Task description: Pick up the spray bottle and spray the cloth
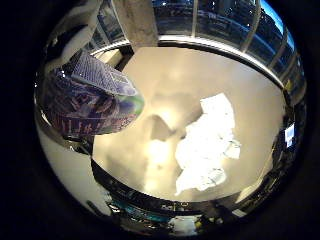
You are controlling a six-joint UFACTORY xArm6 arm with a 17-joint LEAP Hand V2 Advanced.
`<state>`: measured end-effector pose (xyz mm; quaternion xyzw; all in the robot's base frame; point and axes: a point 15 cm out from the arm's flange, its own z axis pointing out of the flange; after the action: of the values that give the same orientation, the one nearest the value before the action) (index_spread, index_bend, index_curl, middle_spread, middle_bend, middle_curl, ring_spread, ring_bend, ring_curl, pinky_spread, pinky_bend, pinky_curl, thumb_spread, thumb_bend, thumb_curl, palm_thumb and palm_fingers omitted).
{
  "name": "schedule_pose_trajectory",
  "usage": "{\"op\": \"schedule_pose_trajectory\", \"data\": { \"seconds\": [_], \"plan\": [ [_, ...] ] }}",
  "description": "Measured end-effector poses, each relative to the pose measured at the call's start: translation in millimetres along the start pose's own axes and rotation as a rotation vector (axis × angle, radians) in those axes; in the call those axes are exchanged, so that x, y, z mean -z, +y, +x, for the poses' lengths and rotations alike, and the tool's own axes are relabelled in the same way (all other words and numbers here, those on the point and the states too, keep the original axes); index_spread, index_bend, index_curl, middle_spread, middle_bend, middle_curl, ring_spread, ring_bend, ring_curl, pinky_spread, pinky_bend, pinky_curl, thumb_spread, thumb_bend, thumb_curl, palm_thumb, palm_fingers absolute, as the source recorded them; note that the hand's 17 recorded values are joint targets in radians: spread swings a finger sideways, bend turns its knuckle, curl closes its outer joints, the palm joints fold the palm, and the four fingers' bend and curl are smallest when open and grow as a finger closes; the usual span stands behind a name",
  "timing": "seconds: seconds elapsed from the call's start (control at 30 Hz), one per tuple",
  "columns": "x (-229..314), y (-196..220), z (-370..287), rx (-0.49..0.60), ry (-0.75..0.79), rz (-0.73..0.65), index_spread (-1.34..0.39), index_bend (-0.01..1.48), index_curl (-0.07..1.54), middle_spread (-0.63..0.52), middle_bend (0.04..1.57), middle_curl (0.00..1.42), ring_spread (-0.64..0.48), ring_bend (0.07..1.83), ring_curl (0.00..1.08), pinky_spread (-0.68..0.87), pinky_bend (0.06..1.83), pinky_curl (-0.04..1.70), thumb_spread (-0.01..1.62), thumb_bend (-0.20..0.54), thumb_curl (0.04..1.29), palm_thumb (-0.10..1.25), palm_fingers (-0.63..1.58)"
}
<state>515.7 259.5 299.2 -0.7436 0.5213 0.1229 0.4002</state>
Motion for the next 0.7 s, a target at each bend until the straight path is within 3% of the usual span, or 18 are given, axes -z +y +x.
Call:
{"op": "schedule_pose_trajectory", "data": {
  "seconds": [0.2, 0.7],
  "plan": [
    [-43, 1, 9, -0.033, -0.091, 0.005, -0.19, 1.21, 0.77, -0.08, 1.38, 0.68, -0.19, 1.40, 0.74, -0.17, 1.01, 1.47, 0.72, -0.019, 0.88, 0.99, 1.14],
    [-106, 30, 68, -0.104, -0.141, -0.105, -0.18, 1.20, 0.77, -0.08, 1.38, 0.68, -0.19, 1.39, 0.73, -0.18, 1.00, 1.43, 0.80, -0.018, 0.86, 0.93, 1.15]
  ]
}}
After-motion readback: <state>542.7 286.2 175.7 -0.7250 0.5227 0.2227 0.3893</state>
